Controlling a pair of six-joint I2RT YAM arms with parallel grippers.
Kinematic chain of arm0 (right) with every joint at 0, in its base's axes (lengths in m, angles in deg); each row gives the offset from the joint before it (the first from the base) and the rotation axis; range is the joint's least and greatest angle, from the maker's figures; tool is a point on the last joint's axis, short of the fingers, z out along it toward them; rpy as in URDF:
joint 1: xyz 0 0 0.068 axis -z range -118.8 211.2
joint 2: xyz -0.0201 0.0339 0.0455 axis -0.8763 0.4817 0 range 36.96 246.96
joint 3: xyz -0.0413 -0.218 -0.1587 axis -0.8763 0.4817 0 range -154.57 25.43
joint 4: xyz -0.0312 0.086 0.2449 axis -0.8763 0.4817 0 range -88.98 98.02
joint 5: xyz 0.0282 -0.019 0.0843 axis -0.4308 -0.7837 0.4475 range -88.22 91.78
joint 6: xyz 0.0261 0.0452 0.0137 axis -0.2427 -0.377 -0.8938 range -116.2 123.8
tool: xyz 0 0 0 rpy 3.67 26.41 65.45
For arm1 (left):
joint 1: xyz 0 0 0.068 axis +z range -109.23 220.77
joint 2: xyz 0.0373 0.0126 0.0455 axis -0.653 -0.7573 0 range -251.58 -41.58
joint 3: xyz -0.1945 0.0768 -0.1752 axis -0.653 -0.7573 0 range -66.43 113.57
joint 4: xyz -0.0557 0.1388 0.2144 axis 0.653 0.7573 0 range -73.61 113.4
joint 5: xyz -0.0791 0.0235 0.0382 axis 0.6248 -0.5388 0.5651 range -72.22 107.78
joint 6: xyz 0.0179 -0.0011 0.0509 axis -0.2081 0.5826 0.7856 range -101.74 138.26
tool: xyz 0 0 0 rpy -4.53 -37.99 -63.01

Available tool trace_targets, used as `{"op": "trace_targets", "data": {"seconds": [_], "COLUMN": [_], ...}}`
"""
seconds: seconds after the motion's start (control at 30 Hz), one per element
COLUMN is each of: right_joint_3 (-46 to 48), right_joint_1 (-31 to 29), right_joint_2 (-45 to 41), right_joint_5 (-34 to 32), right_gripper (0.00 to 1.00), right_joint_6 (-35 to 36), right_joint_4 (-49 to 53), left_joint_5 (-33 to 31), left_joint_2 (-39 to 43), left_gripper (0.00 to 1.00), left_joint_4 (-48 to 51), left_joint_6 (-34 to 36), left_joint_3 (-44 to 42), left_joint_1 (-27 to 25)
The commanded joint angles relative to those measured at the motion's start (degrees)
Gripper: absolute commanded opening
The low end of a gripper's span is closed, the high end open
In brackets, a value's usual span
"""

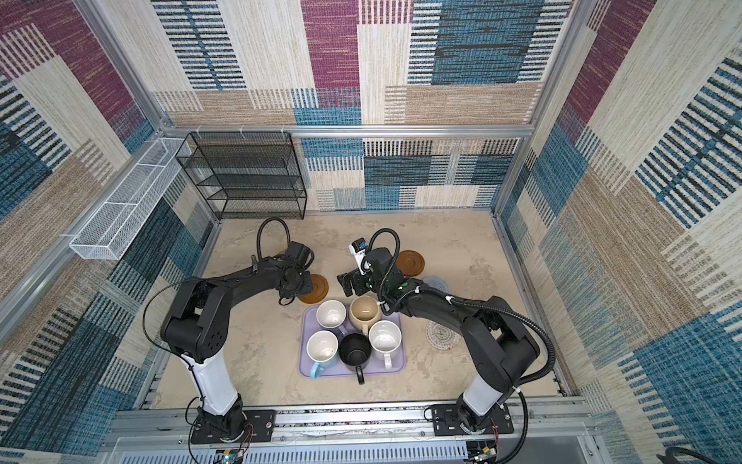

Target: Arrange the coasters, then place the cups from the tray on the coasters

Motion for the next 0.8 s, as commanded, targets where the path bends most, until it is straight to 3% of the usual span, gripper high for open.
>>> {"op": "trace_targets", "data": {"seconds": [0.0, 0.77], "right_joint_3": [0.3, 1.7], "right_joint_1": [1.0, 3.7], "right_joint_2": [0.1, -1.2], "right_joint_5": [3.2, 1.5], "right_gripper": [1.00, 1.00], "right_joint_6": [-1.5, -1.1], "right_joint_4": [-2.3, -1.7], "left_joint_5": [1.8, 2.1], "left_joint_2": [-2.2, -14.0], "left_gripper": [0.40, 0.39], "left_joint_4": [0.2, 6.6], "left_joint_6": [0.8, 2.2], "left_joint_3": [1.3, 19.8], "left_joint_1": [0.0, 0.3]}}
